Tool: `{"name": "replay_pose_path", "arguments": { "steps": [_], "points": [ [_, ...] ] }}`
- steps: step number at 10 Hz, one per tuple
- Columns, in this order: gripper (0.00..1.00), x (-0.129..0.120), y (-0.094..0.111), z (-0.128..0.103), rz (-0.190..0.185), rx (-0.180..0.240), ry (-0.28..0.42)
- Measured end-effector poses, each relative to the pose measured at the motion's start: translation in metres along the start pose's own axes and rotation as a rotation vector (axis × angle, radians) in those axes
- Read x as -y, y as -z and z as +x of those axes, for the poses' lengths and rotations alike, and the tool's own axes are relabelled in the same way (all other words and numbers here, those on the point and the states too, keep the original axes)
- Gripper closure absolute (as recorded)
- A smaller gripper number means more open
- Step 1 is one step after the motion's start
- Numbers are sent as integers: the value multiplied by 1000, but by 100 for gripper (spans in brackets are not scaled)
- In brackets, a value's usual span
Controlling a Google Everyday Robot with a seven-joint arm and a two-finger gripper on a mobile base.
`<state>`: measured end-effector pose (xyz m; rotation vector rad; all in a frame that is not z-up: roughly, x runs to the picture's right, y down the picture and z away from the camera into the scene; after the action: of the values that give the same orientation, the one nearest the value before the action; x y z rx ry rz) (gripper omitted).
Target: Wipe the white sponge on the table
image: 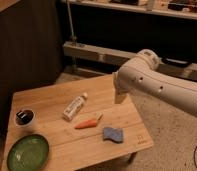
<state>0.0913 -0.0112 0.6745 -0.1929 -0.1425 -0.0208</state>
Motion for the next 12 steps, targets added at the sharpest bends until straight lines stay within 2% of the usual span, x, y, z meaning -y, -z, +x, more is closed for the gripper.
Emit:
{"name": "replay_pose_path", "arguments": {
  "steps": [2, 4, 6, 8, 10, 12],
  "points": [
    [20, -5, 2, 4, -3, 18, -10],
    [20, -22, 7, 23, -26, 56, -30],
    [20, -53, 17, 41, -46, 78, -62],
    [20, -86, 21, 45, -72, 83, -85],
    [20, -109, 3, 43, -102, 110, -107],
    [20, -127, -22, 40, -128, 174, -112]
  ]
}}
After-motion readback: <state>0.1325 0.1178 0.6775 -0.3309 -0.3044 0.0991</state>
